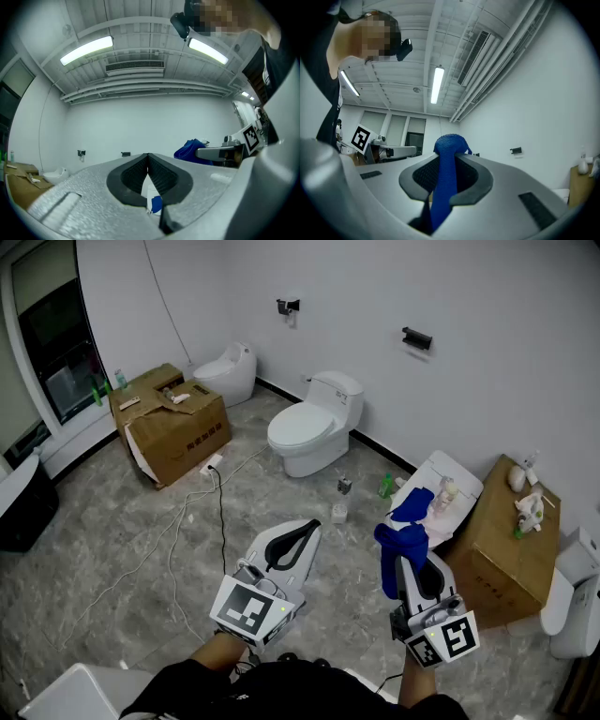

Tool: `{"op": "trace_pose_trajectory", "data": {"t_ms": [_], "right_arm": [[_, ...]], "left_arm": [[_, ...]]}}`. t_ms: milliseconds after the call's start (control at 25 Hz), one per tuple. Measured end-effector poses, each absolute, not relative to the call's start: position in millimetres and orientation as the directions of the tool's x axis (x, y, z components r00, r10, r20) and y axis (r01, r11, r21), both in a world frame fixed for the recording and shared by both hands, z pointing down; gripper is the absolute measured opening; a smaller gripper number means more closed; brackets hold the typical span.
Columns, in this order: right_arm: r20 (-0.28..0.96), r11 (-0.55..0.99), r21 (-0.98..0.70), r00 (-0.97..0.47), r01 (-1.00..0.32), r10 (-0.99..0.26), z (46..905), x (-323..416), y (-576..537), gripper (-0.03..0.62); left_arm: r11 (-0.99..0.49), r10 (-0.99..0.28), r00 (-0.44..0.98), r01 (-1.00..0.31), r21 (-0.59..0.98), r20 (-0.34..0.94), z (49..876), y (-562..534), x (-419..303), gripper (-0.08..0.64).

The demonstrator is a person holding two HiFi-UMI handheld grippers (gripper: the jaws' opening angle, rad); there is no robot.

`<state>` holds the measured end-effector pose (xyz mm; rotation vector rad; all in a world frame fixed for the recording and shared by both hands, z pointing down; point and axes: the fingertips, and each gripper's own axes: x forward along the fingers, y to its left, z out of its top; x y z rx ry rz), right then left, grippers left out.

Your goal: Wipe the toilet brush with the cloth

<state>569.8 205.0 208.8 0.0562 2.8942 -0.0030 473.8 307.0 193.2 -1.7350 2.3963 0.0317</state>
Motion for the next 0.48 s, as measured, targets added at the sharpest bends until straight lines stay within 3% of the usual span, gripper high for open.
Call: {"op": "trace_pose_trajectory", "data": {"t_ms": [480], "right_arm": [[-0.29, 0.999, -0.03, -0.957, 0.02, 0.011, 206.1, 576.2, 206.0, 0.064]], "left_arm": [[0.313, -0.942, -0.298, -0.946, -0.083, -0.155, 195.6, 311.5, 477.5, 0.005]]}}
